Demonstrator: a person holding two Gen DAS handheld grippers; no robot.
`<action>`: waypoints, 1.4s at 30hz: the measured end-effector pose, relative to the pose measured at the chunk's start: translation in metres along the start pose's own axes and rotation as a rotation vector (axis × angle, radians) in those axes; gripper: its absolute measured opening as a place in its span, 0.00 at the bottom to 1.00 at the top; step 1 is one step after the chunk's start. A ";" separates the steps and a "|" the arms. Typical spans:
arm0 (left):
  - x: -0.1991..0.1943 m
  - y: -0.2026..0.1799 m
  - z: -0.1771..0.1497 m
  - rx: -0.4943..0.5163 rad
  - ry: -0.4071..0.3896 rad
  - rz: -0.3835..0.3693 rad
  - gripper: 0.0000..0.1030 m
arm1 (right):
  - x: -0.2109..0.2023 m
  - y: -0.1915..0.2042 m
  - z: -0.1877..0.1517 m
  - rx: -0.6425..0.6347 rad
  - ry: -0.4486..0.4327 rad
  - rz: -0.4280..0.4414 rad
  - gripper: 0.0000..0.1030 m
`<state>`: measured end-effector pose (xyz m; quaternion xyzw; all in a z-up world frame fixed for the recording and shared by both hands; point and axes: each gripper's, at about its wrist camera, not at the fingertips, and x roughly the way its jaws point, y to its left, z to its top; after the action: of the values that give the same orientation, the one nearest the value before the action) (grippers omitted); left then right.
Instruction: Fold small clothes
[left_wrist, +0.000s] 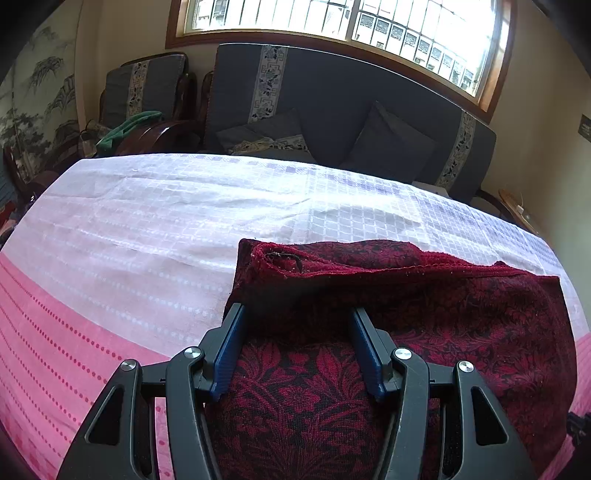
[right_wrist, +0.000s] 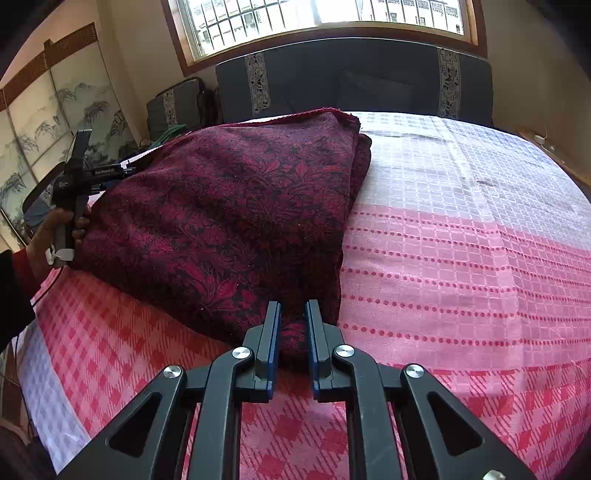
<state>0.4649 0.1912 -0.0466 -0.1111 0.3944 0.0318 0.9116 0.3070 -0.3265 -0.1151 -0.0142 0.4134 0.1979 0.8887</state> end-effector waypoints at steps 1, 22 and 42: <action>0.000 0.000 0.000 -0.001 0.000 -0.001 0.56 | 0.000 -0.003 0.002 0.009 0.002 0.007 0.11; -0.094 -0.098 -0.128 0.136 0.095 -0.255 0.42 | 0.049 0.153 0.057 -0.126 0.030 0.178 0.14; -0.134 0.047 -0.129 -0.225 0.056 -0.260 0.32 | 0.049 0.192 0.074 -0.190 -0.017 0.286 0.17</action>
<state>0.2745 0.2118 -0.0432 -0.2634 0.3961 -0.0454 0.8784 0.3199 -0.1194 -0.0758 -0.0375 0.3830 0.3608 0.8495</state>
